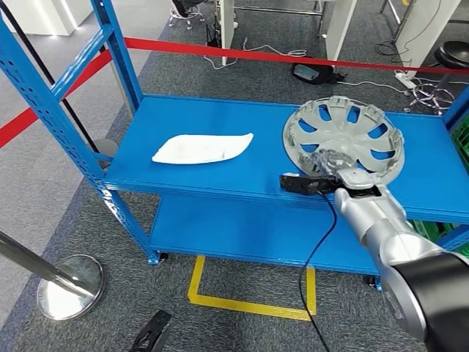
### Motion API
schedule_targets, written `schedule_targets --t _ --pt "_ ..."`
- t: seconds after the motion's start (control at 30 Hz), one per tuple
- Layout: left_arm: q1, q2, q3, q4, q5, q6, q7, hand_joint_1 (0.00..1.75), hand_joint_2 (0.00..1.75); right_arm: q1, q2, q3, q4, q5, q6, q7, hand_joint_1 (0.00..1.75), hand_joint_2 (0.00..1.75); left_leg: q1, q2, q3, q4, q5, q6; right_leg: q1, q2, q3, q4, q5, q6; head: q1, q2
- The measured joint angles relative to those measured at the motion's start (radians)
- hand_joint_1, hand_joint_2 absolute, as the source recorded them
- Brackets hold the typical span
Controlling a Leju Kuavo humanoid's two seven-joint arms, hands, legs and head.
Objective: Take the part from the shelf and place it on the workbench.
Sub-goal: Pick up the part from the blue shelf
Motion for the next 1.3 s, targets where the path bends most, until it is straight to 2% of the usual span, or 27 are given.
schedule_targets --t 0.53,1.0,1.13,1.3 --pt "0.0 0.0 0.007 0.0 -0.019 0.0 0.01 0.0 0.0 0.042 0.0 0.02 0.001 0.019 -0.028 0.04 0.0 0.0 0.0 0.0 0.0 0.0 0.0 0.0 0.0 0.0 0.0 0.0 0.0 0.0 0.0 0.0" --pt "-0.009 -0.001 0.007 0.0 -0.052 -0.014 0.023 0.0 0.0 0.006 -0.002 0.02 0.001 0.014 0.212 0.116 0.0 0.0 0.0 0.0 0.008 0.0 -0.001 0.001 0.0 0.0 0.008 -0.002 -0.001 0.0 0.0 0.0" --pt "-0.012 0.0 0.007 0.0 -0.053 -0.014 0.026 0.0 0.0 0.007 -0.003 0.019 0.001 0.001 0.205 0.116 0.0 1.75 0.0 0.0 0.01 0.0 -0.001 0.001 0.0 0.0 0.01 -0.003 0.0 0.0 0.0 0.0" --pt "-0.011 0.0 0.01 0.0 -0.052 -0.011 0.027 0.0 0.0 0.01 -0.003 0.009 0.001 -0.008 0.146 0.108 0.0 1.75 0.0 0.0 0.009 0.0 0.0 0.001 0.0 0.0 0.01 -0.003 0.001 0.001 0.0 0.0"
